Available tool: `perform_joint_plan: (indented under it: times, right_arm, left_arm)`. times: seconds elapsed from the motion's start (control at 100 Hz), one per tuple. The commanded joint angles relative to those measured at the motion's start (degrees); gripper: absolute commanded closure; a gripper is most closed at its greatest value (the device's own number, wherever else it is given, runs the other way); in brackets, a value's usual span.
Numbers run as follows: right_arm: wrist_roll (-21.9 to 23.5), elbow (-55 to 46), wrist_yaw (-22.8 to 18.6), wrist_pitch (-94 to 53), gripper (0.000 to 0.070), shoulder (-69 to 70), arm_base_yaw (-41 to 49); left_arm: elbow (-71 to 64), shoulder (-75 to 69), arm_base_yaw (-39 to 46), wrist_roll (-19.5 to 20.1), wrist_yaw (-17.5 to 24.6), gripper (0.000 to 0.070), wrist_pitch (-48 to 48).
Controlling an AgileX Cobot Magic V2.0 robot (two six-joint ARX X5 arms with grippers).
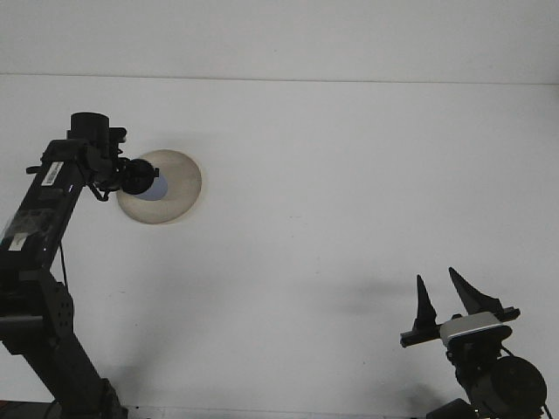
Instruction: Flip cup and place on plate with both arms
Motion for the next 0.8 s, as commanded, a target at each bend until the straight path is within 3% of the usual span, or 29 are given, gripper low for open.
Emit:
perform_joint_plan:
  times: [0.0, 0.69, 0.73, 0.79]
  right_arm:
    - [0.57, 0.50, 0.02, 0.50, 0.0353, 0.33, 0.20]
    - [0.66, 0.50, 0.00, 0.46, 0.0353, 0.33, 0.22]
    - [0.76, 0.50, 0.00, 0.46, 0.0354, 0.33, 0.22]
    - [0.76, 0.50, 0.00, 0.46, 0.0354, 0.33, 0.22]
  left_arm:
    - [1.14, 1.57, 0.11, 0.48, -0.07, 0.0686, 1.07]
    - [1.14, 4.68, 0.11, 0.72, -0.07, 0.0680, 3.17]
    - [1.14, 4.66, 0.11, 0.72, -0.07, 0.0644, 3.19]
    - [1.14, 4.66, 0.11, 0.70, -0.07, 0.0510, 3.21]
